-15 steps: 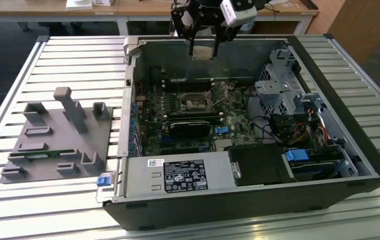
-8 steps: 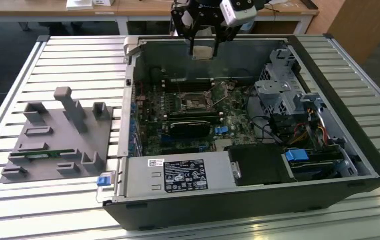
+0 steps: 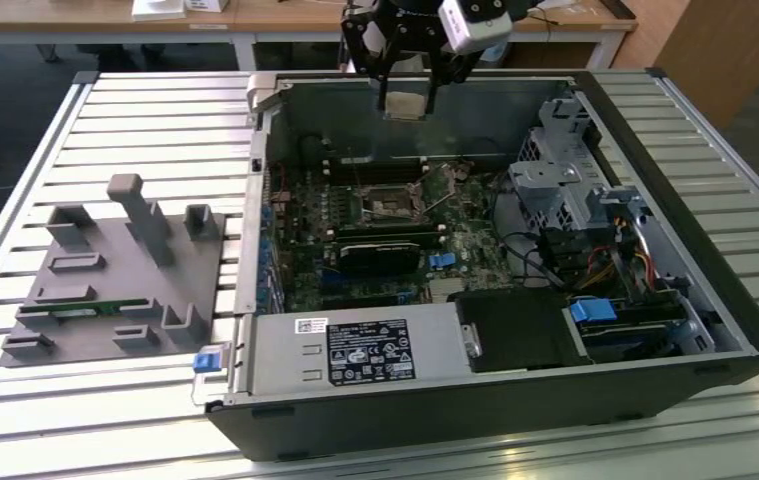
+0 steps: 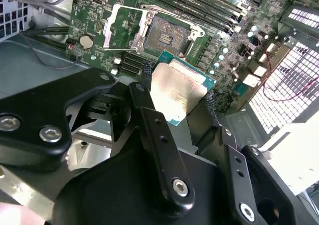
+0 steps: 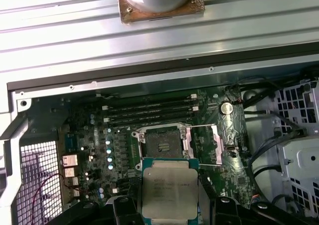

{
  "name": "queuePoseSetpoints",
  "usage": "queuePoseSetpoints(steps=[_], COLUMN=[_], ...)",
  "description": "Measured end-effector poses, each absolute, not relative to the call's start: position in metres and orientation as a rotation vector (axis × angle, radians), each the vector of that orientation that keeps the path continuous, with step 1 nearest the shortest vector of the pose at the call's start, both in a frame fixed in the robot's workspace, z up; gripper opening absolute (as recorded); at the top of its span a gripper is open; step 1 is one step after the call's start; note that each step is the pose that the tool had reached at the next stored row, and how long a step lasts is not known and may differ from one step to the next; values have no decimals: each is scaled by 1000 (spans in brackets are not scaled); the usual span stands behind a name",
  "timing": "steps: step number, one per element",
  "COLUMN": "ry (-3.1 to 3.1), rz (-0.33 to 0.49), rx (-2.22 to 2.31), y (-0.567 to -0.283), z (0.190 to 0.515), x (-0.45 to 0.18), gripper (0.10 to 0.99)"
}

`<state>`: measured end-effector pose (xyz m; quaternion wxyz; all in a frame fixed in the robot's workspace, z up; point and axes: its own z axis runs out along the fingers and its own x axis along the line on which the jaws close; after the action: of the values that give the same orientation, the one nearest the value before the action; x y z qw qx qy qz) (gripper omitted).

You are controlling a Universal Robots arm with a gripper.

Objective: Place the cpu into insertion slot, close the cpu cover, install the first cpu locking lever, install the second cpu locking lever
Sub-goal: 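Place the cpu into insertion slot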

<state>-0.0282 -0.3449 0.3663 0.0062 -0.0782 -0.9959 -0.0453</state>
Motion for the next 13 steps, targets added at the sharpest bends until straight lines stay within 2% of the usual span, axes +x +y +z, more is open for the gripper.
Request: queuePoseSetpoints(steps=[13], ry=[-3115], rz=[-142], rx=[-270], y=[-345], z=[366], x=[-28], gripper=[537])
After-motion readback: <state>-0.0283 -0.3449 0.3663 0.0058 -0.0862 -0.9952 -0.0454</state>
